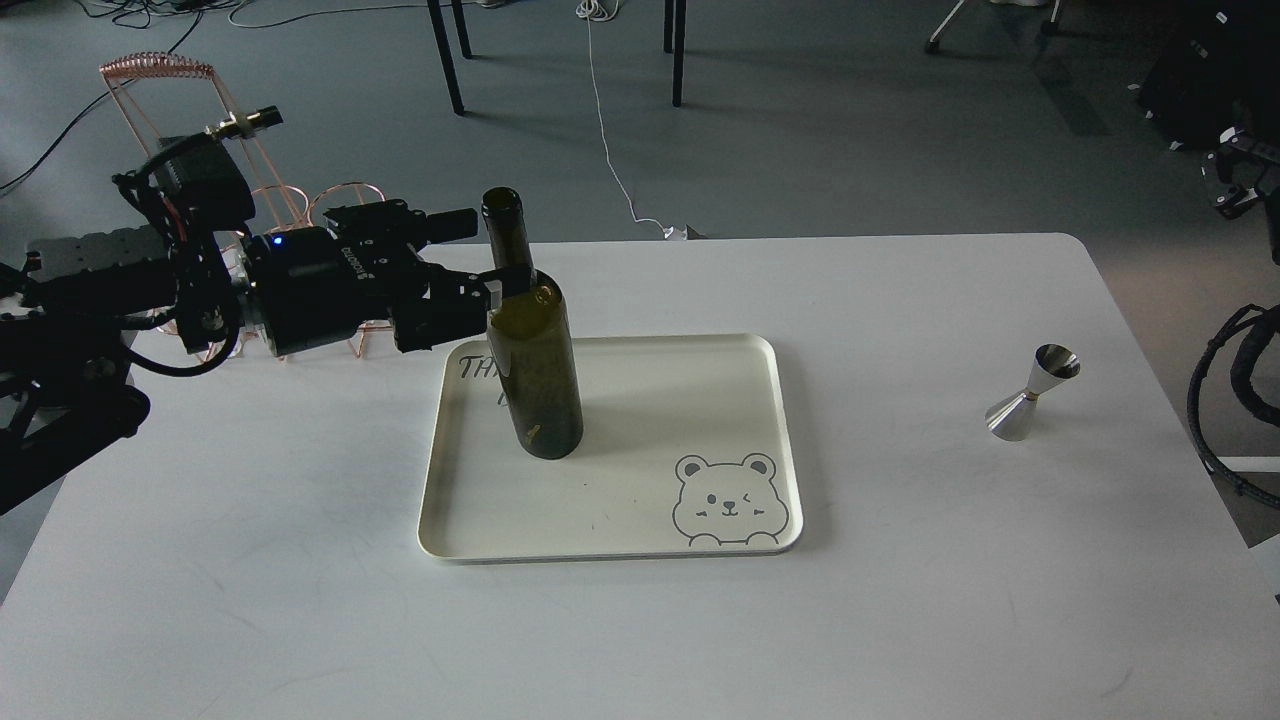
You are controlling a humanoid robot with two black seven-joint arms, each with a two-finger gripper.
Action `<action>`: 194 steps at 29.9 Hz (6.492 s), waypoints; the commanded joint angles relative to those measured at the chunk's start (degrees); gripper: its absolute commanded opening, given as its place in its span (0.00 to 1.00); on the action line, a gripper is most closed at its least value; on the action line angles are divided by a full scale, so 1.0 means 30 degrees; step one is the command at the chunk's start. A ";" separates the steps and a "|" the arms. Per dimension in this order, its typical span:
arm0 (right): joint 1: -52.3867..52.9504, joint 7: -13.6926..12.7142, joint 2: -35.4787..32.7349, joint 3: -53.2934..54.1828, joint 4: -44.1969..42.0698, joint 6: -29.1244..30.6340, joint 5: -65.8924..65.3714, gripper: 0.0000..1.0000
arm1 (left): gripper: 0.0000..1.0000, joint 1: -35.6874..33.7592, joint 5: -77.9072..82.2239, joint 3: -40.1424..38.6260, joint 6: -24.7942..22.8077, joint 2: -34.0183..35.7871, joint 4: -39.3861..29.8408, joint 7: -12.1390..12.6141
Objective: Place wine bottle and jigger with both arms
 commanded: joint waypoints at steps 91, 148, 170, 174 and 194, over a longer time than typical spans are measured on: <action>0.0741 -0.0001 -0.0294 -0.0218 -0.0055 -0.0001 -0.0116 0.96 | 0.19 -0.5577 -0.0265 0.1145 0.0474 0.2053 0.8972 -0.1259; 0.0682 -0.0001 -0.0264 -0.0248 -0.0084 -0.0001 -0.0116 0.96 | 0.98 -0.5400 -0.7929 0.3050 0.1499 -0.0116 1.2224 -0.1377; 0.0565 -0.0001 -0.0206 -0.0189 -0.0930 -0.0001 -0.0204 0.99 | 0.98 -0.6575 -2.6945 0.3284 0.0154 0.0414 1.7026 -0.1289; 0.0652 -0.0001 -0.0001 -0.0160 -0.1783 -0.0001 -0.0204 0.99 | 0.98 -0.6486 -3.0900 0.3196 -0.0579 -0.0201 1.8345 -0.1171; 0.0418 -0.1747 0.0760 0.2154 -0.1813 -0.0001 -0.0058 0.99 | 0.98 -0.1069 -4.1661 -0.0286 -0.5356 -0.3188 2.1773 0.1433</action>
